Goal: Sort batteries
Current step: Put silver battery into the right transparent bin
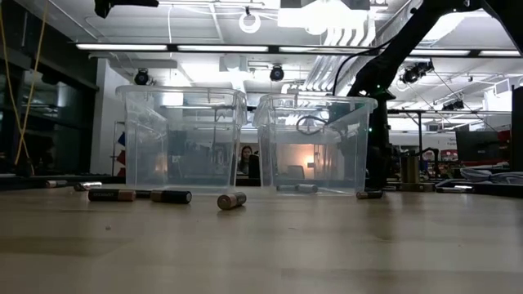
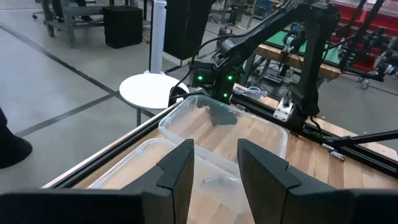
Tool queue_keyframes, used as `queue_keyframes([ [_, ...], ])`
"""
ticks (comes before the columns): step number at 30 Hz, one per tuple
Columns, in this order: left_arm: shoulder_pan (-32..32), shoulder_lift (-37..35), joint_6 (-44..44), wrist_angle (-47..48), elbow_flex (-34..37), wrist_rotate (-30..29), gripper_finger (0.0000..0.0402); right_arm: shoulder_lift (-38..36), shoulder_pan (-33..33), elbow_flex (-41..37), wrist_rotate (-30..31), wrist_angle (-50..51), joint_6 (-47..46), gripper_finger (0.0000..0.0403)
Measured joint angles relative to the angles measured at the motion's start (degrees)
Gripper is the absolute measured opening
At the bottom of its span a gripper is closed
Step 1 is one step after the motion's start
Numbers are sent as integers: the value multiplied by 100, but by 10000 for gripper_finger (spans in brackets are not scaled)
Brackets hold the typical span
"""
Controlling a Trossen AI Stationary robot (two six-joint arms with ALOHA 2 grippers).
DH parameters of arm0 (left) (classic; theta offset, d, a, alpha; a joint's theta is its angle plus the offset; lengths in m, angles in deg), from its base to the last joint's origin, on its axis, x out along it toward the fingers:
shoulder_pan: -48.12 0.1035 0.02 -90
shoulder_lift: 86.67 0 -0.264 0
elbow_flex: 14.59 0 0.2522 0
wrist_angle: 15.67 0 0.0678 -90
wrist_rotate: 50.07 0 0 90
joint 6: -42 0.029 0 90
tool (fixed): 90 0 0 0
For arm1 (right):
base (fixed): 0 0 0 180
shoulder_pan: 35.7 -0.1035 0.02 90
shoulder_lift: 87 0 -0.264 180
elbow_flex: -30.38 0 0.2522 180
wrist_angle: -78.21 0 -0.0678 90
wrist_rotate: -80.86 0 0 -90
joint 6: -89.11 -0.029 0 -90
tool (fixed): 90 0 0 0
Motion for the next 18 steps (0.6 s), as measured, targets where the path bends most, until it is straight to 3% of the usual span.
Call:
queue_keyframes([
  [5, 0, 0, 41, 0, 0, -16, 117, -582, 22, 3, 332, 173, -106, 10],
  [12, 0, 0, 48, 2, 0, -14, 117, -1880, 96, 703, 433, 211, -505, 5],
  [14, 1, 0, 50, 2, 0, -14, 117, -2211, 51, 871, 87, 156, -764, 5],
  [18, 0, 0, 50, 4, 0, -14, 117, -2730, -316, 932, -1254, -346, -1412, 4],
])
